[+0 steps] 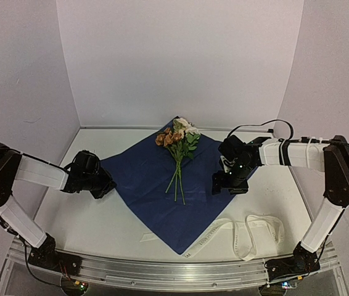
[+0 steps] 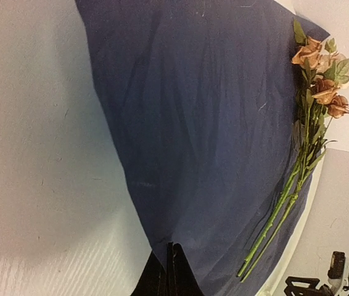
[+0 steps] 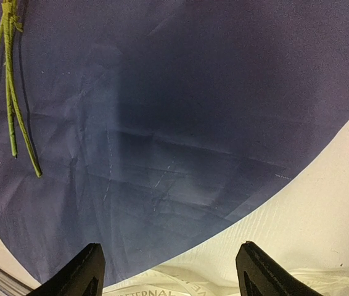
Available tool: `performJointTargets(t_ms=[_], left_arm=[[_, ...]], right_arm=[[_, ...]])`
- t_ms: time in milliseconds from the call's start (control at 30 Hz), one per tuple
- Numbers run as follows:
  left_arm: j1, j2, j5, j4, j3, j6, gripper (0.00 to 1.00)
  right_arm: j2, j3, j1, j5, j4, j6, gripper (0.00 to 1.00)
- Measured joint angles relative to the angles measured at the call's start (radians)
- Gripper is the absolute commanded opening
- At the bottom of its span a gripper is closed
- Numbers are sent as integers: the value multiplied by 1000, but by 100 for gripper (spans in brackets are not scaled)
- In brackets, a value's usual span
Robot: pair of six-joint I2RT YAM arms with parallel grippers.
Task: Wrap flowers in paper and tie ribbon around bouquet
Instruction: Pick up the flattened wrapping paper from the center of the board, then move the flattened wrapping paper to the center of the board.
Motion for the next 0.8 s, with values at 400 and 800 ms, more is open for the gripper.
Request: performJointTargets(t_ms=[400, 800], left_arm=[[64, -173, 98, -336, 29, 97, 0], [125, -294, 161, -491, -11, 166, 0]], right_arm=[[-2, -21, 21, 10, -17, 42, 62], [155, 195, 148, 24, -30, 59, 41]])
